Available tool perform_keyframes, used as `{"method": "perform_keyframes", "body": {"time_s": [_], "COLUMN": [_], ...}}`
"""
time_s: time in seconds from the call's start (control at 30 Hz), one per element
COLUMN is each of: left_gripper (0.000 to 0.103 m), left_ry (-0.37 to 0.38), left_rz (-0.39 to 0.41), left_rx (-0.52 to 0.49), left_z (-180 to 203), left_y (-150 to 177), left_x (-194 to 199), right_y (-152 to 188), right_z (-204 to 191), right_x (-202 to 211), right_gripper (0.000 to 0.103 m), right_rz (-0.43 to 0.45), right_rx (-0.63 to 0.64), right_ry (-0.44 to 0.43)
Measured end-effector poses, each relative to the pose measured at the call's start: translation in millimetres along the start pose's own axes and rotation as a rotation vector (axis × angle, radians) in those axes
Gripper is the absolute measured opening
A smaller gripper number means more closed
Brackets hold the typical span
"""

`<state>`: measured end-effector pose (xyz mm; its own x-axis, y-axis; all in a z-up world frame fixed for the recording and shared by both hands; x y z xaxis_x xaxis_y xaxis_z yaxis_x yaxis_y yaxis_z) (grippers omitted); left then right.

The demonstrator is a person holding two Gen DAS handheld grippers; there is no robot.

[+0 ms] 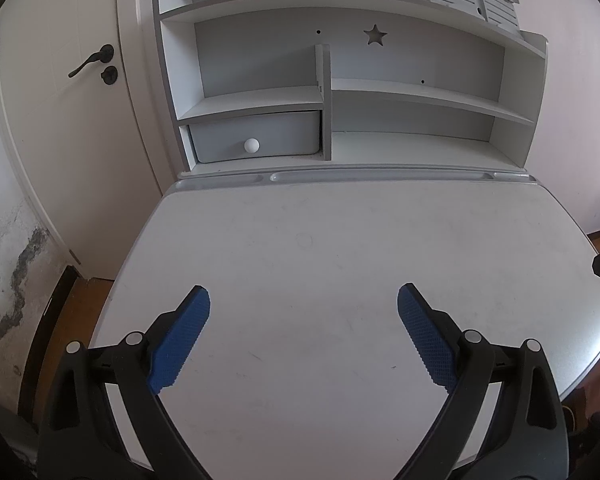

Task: Collect trash

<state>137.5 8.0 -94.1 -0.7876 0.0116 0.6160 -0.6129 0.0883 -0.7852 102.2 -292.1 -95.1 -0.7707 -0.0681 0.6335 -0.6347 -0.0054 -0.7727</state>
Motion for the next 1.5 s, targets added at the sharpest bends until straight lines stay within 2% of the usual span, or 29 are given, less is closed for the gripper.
{"method": "perform_keyframes", "body": {"time_s": [1.5], "left_gripper": [0.092], "left_ry": [-0.004], "left_rz": [-0.01], "left_rx": [0.012], "left_z": [2.6], "left_y": [7.1], "left_x": [1.6], "right_y": [1.2], "right_z": [0.8], "right_x": [-0.3], "right_gripper": [0.082], "right_rz": [-0.005], "right_rx": [0.002], "right_ry": [0.004]}}
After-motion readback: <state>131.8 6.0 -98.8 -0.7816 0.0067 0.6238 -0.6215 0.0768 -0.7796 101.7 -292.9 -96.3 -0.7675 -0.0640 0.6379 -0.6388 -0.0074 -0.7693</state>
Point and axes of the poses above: each gripper's, at about its wrist camera, not at the fingertips, and x roughly against the way its jaws point, z to its right, y to its underside, the point moved 9 cm from there along -x, roughly the way its jaws point, and after that the axes turned 3 degrees about z, right-handed, at the moved point
